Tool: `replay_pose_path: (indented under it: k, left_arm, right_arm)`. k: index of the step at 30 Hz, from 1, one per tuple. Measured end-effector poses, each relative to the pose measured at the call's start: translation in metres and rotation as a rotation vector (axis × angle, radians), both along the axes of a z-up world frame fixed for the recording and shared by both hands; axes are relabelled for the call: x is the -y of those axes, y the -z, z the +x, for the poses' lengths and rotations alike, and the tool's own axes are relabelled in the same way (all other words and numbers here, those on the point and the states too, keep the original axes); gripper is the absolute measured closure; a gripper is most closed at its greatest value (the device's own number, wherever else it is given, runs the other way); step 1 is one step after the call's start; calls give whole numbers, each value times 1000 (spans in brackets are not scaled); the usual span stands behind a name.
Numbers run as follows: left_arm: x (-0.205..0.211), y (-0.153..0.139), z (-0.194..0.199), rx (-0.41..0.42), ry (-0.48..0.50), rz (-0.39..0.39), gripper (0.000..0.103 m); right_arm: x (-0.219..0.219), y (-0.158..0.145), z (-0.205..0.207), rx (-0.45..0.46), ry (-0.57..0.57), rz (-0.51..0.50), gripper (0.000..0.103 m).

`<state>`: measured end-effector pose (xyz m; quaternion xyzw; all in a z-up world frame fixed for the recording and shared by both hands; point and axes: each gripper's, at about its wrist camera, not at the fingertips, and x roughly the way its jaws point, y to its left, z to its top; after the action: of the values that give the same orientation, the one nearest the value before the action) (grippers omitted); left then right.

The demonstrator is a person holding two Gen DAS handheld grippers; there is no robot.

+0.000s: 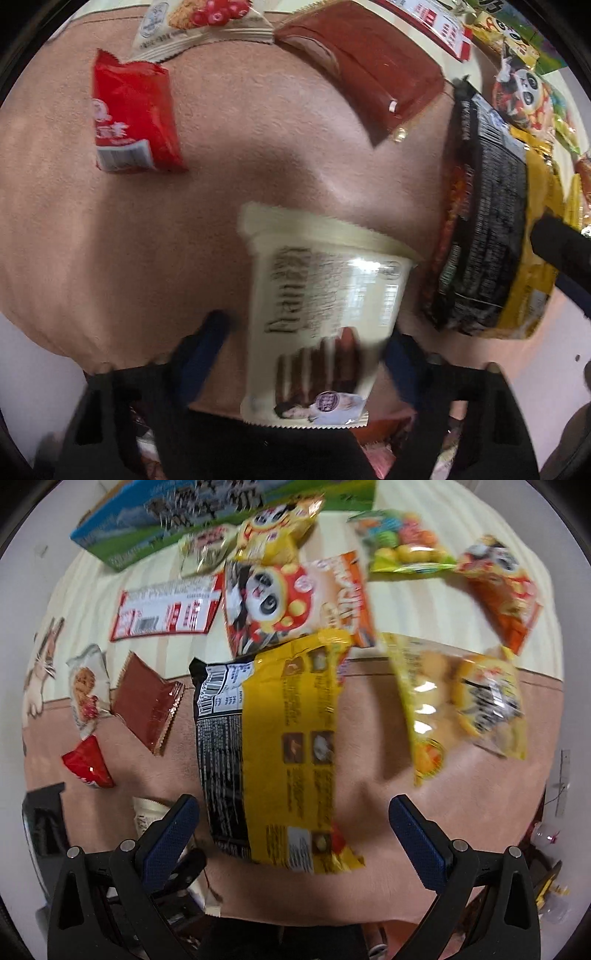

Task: Organize snacks
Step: 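Grasp the white Franzzi cookie pack with left tool while right grasps black-yellow bag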

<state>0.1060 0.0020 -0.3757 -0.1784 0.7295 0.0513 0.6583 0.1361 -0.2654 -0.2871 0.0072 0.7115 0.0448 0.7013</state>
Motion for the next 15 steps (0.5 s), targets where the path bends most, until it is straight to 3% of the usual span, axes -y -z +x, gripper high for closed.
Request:
replay_pose_path:
  k: [1,5,9,15]
  left_arm:
    - [-2,-3,-2,11,-4,10,46]
    - [-18,-17,-5,38,-20,97,46]
    - [-30,-29,-4,54,-23,161,46]
    - [-31,-40,5,65,14,178,46]
  right_arm:
    - [-4,6,3,-5,-10,-5,0]
    - [-21,32,12,-36,-50,-76,0]
    - [-33,52,16,-70,-48,-86,0]
    - [-44,79,6,-114,-21,-115,1]
